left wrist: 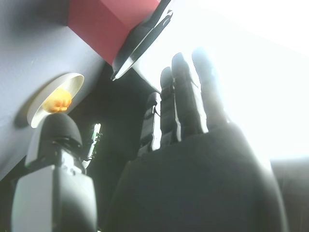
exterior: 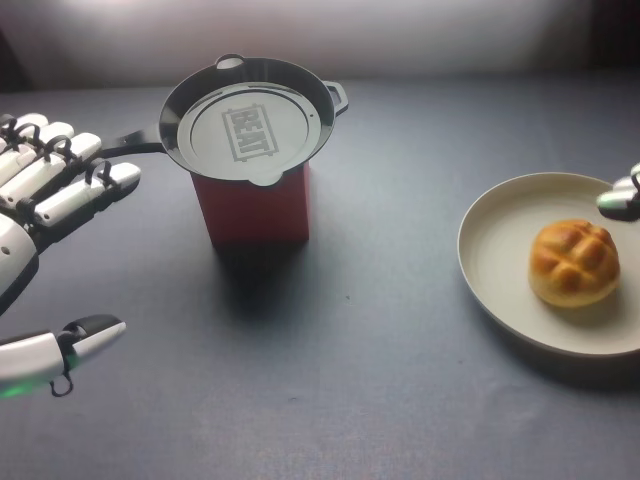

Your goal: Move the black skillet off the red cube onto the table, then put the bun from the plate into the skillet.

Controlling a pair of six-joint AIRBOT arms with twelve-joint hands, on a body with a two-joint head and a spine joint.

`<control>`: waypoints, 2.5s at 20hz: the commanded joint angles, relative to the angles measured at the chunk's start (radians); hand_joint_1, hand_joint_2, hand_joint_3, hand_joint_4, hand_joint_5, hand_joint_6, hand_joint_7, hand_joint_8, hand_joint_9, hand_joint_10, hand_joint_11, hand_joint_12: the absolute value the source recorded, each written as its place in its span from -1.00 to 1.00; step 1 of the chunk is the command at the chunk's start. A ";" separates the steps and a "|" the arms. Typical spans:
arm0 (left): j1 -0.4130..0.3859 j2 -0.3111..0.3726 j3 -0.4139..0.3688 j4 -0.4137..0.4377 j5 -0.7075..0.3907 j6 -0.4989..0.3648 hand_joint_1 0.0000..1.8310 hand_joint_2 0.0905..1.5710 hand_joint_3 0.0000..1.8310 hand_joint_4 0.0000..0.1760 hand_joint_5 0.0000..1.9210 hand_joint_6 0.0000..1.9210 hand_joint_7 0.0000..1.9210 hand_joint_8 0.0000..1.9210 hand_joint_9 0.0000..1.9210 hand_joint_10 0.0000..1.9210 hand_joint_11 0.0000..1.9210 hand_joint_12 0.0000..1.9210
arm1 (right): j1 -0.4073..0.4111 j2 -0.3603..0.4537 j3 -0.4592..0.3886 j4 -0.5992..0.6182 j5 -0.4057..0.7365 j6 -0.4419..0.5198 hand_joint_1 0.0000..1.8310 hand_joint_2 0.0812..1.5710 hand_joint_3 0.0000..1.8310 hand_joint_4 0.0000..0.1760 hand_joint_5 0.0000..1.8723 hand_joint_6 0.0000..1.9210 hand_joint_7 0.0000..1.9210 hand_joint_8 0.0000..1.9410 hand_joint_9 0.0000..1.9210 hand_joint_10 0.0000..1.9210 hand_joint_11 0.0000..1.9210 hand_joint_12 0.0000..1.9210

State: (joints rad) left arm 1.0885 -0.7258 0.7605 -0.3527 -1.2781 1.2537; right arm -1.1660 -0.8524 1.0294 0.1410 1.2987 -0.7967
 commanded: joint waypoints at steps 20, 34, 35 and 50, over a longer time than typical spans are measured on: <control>-0.325 -0.261 0.427 -0.309 0.262 0.016 -0.28 0.24 -1.00 0.03 -0.75 -1.00 -0.82 -0.99 -0.91 -0.99 -0.94 -0.97 | 0.010 -0.009 0.016 -0.003 0.090 0.008 -0.25 0.75 -1.00 -1.00 -0.32 -0.99 -0.34 -0.99 -0.43 -1.00 -0.61 -0.71; -0.513 -0.394 0.617 -0.348 0.551 0.147 -0.01 0.37 -1.00 -0.80 -0.29 0.42 -0.02 0.22 -0.09 0.55 -0.26 0.94 | 0.009 -0.025 0.026 -0.021 0.073 0.019 -0.32 0.73 -1.00 -1.00 -0.26 -1.00 -0.31 -1.00 -0.40 -1.00 -0.72 -0.30; -0.513 -0.395 0.617 -0.348 0.550 0.147 -0.02 0.37 -1.00 -1.00 -0.33 0.75 -0.11 0.79 -0.03 0.88 -0.07 0.99 | 0.009 -0.026 0.026 -0.022 0.072 0.019 -0.29 0.73 -1.00 -1.00 -0.25 -1.00 -0.30 -1.00 -0.38 -1.00 -0.71 -0.29; -0.453 -0.361 0.548 -0.254 0.381 -0.029 0.70 0.53 -1.00 -1.00 0.42 1.00 0.58 1.00 0.71 1.00 0.64 1.00 | 0.003 -0.032 0.026 -0.024 0.066 0.034 -0.29 0.74 -1.00 -1.00 -0.20 -1.00 -0.24 -1.00 -0.33 -0.99 -0.76 -0.07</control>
State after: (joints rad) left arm 0.6403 -1.0992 1.3029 -0.6308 -0.7673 1.2270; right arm -1.1660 -0.8814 1.0515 0.1032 1.2507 -0.7685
